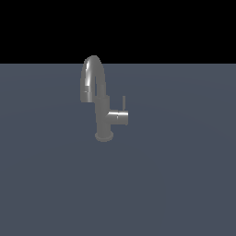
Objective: Turn on the faucet by rotating a designated handle.
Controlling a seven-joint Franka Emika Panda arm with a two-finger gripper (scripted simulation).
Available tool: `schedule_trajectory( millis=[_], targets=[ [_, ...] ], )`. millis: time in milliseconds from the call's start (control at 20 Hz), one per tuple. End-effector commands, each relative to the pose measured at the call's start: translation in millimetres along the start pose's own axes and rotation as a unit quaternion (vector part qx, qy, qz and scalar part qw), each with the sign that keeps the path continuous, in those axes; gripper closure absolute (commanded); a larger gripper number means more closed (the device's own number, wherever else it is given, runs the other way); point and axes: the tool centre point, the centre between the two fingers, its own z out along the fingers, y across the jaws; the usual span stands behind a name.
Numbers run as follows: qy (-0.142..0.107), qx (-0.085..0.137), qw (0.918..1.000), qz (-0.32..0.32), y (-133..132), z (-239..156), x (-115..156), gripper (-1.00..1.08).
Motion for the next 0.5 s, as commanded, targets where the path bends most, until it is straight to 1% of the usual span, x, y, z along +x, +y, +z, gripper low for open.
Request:
schedule_trajectory(
  millis=[0,250,450],
  targets=[
    [0.000,0.000,1.0000,0.000,0.0,0.0,0.0,1.08],
    [-0.004,0.004,1.0000,0.005,-0.5,0.6,3.3,1.08],
    [-0.013,0.015,0.9997,0.015,-1.4,2.2,10.9,1.08]
  ],
)
